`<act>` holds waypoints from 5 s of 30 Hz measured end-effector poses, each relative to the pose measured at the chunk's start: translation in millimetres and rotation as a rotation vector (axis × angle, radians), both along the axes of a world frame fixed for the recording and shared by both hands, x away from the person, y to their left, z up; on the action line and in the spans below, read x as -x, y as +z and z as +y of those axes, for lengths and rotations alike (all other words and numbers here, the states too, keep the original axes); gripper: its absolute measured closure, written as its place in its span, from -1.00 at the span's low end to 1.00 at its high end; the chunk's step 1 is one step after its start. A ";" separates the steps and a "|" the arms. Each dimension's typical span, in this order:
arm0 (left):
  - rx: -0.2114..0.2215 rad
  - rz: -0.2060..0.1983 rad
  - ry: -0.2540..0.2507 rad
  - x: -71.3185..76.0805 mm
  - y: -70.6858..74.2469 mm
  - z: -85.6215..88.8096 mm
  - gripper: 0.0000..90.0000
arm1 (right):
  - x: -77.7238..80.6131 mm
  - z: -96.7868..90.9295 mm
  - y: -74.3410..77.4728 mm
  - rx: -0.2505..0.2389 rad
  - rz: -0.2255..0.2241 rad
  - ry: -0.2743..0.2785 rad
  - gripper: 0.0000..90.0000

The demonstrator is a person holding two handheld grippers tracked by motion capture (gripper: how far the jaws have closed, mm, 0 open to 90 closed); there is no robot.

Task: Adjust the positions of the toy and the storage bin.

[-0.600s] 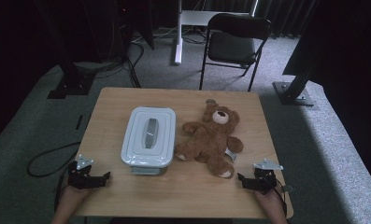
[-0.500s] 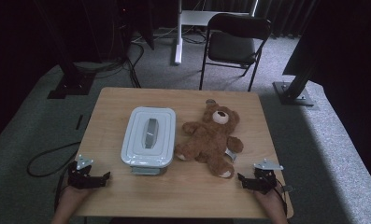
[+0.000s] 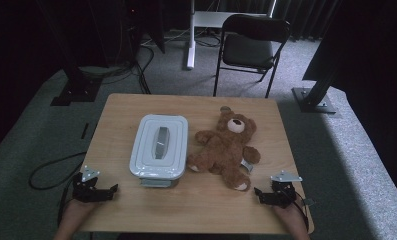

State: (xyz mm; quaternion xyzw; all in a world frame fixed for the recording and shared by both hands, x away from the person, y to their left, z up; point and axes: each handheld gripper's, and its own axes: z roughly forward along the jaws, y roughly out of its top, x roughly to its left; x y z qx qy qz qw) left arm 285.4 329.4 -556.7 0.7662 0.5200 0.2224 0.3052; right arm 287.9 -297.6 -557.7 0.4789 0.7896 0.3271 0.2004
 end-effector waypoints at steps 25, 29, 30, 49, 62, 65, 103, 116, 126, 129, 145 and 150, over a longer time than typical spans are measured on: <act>0.000 0.000 0.000 0.0 0.0 0.0 -0.99 | 8.1 9.7 45.9 -0.109 -0.071 -0.075 -0.67; 0.001 0.000 0.000 0.0 0.0 0.0 -0.99 | 7.2 13.1 55.2 -0.133 -0.095 -0.076 -0.67; 0.000 0.000 0.000 0.0 0.0 0.0 -0.99 | 6.6 16.2 60.4 -0.135 -0.108 -0.077 -0.67; 0.001 0.000 0.000 0.0 0.0 0.0 -0.99 | -11.3 47.9 87.7 -0.167 -0.148 -0.053 -0.67; 0.001 0.000 0.000 0.0 0.0 0.0 -0.99 | -29.1 69.5 98.2 -0.182 -0.143 -0.060 -0.68; 0.000 0.001 0.000 0.0 0.0 0.0 -0.99 | -33.7 75.1 98.6 -0.193 -0.138 -0.064 -0.68; 0.000 0.000 0.000 0.0 0.0 0.0 -0.99 | -86.6 156.0 51.3 -0.165 -0.048 -0.237 -0.77; 0.000 0.000 0.000 0.0 0.0 0.0 -0.99 | -84.7 151.1 48.1 -0.084 -0.093 -0.195 0.26; 0.001 0.000 0.000 0.0 0.0 0.0 -0.99 | -86.5 130.7 66.8 -0.028 -0.140 -0.172 0.63; 0.002 0.001 0.002 0.0 0.1 -0.1 -0.99 | -93.9 121.3 74.3 0.010 -0.156 -0.178 0.64; 0.002 0.000 0.004 0.0 0.0 -0.1 -0.99 | -158.7 55.7 97.6 0.088 -0.261 -0.141 0.66; 0.001 0.001 0.004 0.0 0.1 0.0 -0.99 | -176.4 48.0 90.1 0.117 -0.245 -0.162 0.64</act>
